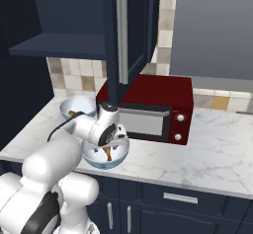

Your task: Pick both bowls and place them on the counter. Then place the chicken drumstick in one bowl and place the bread in the other bowl.

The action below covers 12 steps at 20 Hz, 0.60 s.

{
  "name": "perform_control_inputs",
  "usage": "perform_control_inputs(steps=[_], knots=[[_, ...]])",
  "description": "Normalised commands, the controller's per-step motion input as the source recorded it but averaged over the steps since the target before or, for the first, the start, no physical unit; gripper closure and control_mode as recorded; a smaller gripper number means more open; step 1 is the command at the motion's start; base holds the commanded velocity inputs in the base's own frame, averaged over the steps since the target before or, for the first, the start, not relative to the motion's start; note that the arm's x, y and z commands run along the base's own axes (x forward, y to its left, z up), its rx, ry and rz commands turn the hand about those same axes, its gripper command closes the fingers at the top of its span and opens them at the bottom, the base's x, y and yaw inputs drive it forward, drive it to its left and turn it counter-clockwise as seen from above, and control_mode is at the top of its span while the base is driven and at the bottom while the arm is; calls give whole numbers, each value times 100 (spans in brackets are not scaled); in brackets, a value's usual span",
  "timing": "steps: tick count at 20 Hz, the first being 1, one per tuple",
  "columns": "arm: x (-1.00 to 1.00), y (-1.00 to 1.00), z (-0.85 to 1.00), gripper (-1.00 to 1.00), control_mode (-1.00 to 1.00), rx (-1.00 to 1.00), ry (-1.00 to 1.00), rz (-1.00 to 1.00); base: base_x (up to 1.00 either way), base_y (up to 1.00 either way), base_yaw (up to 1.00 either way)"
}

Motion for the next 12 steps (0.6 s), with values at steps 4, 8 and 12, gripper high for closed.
perform_control_inputs(steps=[4, 8, 12], knots=[[-20, 22, 32, -100, -100, 0, 0, -9, 0, 0, 0], [-31, 31, 36, -100, -100, -1, -1, -9, 0, 0, 0], [-34, 33, 36, -100, -100, -1, -6, -13, 0, 0, 0]])
